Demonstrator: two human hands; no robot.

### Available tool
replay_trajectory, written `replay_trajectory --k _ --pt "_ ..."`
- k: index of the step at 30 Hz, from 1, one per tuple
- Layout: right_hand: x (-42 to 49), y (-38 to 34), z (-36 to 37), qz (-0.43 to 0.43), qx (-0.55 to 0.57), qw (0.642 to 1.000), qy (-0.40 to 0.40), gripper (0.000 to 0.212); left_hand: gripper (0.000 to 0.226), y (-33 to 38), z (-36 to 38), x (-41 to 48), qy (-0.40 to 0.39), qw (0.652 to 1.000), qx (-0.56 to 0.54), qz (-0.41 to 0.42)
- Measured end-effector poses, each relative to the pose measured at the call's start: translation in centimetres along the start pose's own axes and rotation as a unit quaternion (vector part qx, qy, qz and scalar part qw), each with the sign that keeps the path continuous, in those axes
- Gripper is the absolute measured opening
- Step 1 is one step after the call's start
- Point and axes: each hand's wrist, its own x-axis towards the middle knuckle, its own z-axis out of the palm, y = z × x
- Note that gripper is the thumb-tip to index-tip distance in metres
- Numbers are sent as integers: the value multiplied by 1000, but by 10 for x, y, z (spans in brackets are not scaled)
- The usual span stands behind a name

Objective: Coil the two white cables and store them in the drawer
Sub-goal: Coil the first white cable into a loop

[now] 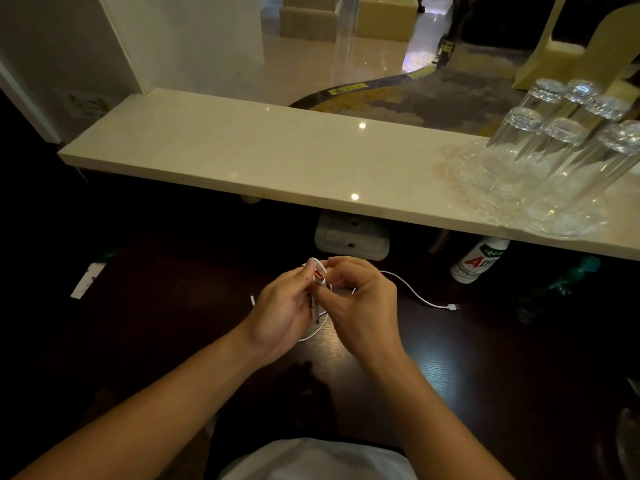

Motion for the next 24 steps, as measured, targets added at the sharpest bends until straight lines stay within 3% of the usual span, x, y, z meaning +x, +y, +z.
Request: replay_trajectory --k 7,10,13,21,24 --pt "-8 2 12 51 37 998 12 11 39 -18 -9 8 119 993 16 11" --pt "-10 5 15 38 21 999 22 13 34 -18 -11 6 118 993 16 0" --pt "-14 8 15 32 31 999 25 17 34 -14 -13 3 102 991 90 -11" --pt "-5 12 12 67 50 996 18 11 26 -23 -10 9 214 959 170 79" --pt "-1 12 10 92 62 994 18 20 27 -28 -15 14 227 944 224 82"
